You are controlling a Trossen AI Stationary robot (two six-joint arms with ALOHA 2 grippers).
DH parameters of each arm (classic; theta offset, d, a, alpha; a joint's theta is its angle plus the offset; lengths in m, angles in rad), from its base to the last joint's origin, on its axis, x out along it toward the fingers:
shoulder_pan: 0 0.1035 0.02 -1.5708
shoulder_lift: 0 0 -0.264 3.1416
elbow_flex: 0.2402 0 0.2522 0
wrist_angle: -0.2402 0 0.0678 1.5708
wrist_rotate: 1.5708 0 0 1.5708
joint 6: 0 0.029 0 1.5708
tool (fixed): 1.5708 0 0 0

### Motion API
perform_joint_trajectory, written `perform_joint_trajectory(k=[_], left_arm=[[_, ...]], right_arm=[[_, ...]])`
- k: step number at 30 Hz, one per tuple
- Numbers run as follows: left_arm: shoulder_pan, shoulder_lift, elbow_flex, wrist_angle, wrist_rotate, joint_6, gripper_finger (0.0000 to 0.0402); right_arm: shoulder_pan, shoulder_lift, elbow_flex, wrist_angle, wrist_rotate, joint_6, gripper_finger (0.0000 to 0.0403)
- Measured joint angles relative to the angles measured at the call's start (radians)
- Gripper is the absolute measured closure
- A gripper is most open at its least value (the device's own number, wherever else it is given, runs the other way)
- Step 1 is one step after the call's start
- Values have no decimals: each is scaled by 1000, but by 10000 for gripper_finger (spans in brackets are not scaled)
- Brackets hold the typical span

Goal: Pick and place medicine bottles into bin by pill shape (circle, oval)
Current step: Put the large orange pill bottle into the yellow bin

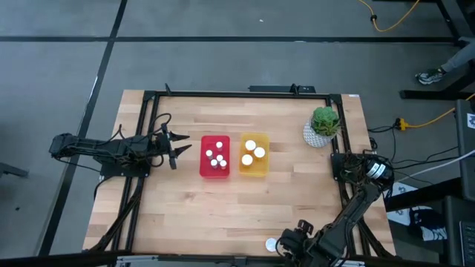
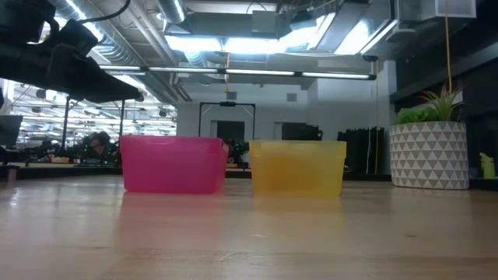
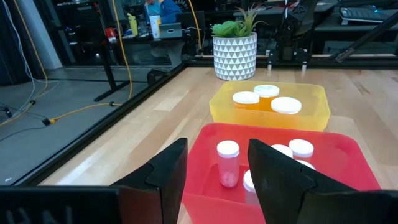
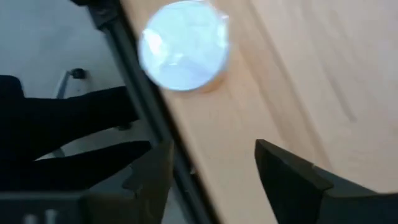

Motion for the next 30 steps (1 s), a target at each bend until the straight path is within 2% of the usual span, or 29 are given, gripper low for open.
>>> perform_joint_trajectory(k=[6, 21, 25, 30], left_arm=[[0, 0, 0, 0, 0, 0, 240], [0, 0, 0, 0, 0, 0, 240], [0, 0, 0, 0, 0, 0, 239], [0, 0, 0, 0, 0, 0, 240]], right_arm=[[-2, 0, 0, -29, 0, 0, 132], [-3, 0, 0, -44, 0, -6, 126], [-3, 0, 0, -43, 1, -103, 113], [-3, 0, 0, -49, 5, -248, 66]])
